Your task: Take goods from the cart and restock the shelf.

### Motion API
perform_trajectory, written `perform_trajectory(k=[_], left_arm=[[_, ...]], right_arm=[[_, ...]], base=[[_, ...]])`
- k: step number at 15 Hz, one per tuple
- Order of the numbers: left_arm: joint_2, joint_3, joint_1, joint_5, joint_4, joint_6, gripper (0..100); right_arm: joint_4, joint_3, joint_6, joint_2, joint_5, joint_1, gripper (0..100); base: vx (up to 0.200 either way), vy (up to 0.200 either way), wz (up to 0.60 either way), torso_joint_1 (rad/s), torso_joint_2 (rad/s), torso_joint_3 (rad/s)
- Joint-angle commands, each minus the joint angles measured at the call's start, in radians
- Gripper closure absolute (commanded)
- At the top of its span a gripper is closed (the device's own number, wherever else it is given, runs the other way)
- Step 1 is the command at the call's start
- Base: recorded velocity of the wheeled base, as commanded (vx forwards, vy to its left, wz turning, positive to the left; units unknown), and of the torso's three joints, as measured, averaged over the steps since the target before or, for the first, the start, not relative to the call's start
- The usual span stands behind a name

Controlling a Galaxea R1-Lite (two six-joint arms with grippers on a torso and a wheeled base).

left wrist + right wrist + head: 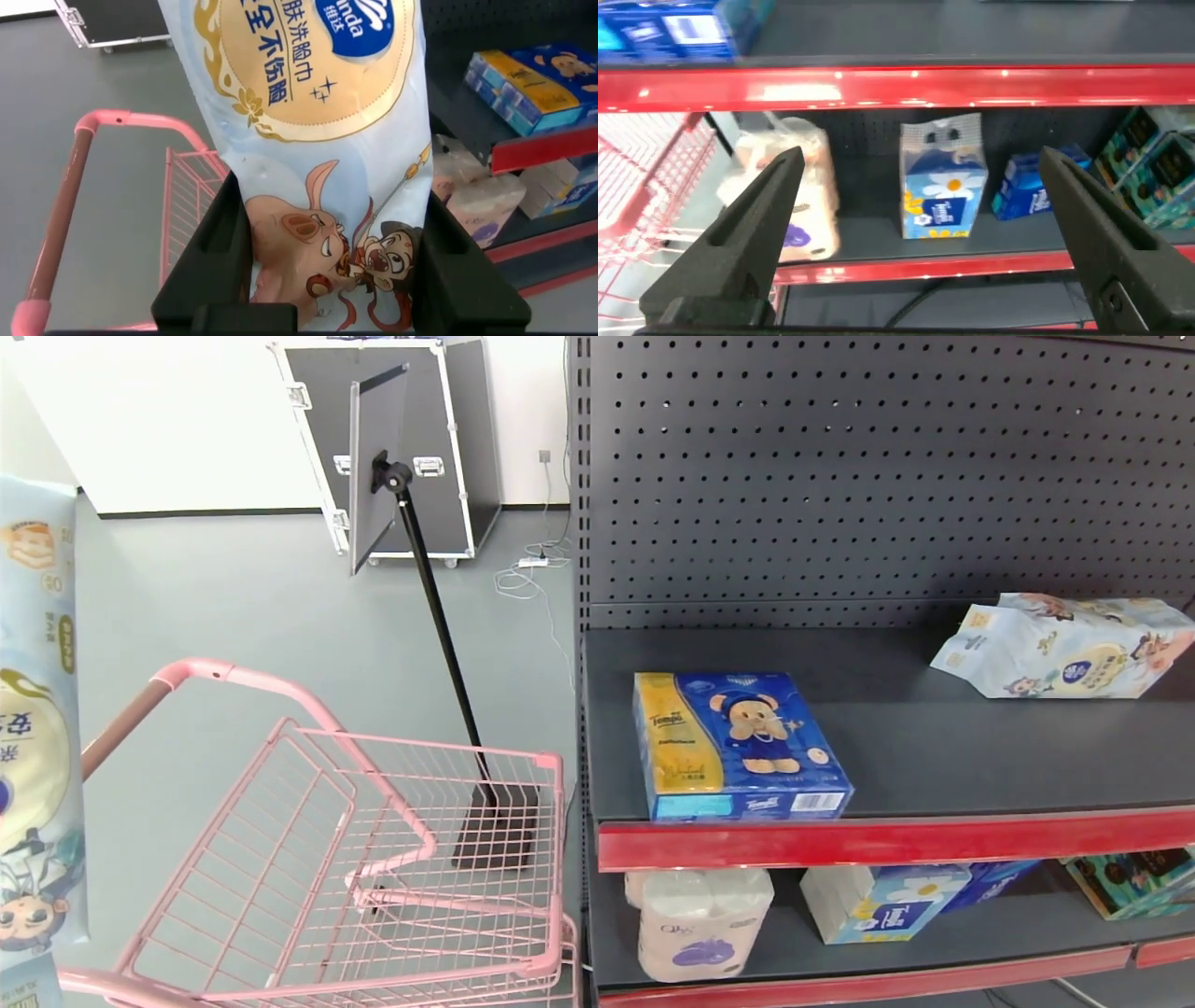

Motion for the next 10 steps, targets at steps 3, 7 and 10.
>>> perform_trajectory(k=[3,7,10], left_arm=[[0.003,0.001,0.0,-0.001,0.0,0.0,100],[0.004,0.0,-0.002,-0.003,0.0,0.006,100],[0.007,0.003,-0.005,-0.008,0.0,0.046,100]], right_arm=[[0.0,-0.001,0.0,0.0,0.0,0.001,0],[0.0,0.0,0.0,0.0,0.0,0.001,0],[0.0,-0.001,0.0,0.0,0.0,0.001,0]], base=[[0.0,-0.2,0.0,0.004,0.0,-0.001],[0.0,-0.2,0.0,0.0,0.0,0.0],[0.0,-0.2,0.0,0.002,0.01,0.002]])
